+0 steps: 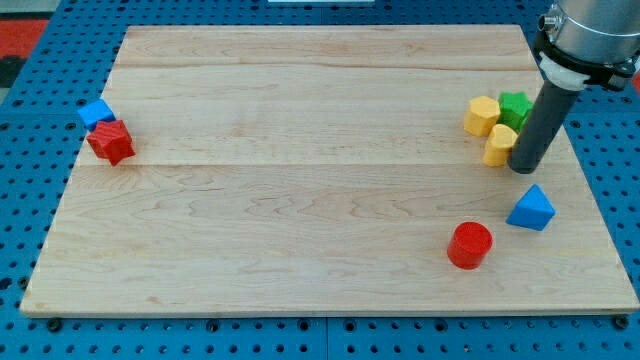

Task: Place your arm top right of the triangle

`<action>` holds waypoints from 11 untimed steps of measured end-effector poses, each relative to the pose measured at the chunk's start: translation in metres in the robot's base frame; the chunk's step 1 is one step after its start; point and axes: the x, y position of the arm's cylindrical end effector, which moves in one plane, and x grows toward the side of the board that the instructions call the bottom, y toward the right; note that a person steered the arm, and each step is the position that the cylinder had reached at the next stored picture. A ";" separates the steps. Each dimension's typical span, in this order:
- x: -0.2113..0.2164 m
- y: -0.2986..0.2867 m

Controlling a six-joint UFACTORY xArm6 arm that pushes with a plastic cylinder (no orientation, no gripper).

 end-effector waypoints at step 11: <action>0.003 -0.025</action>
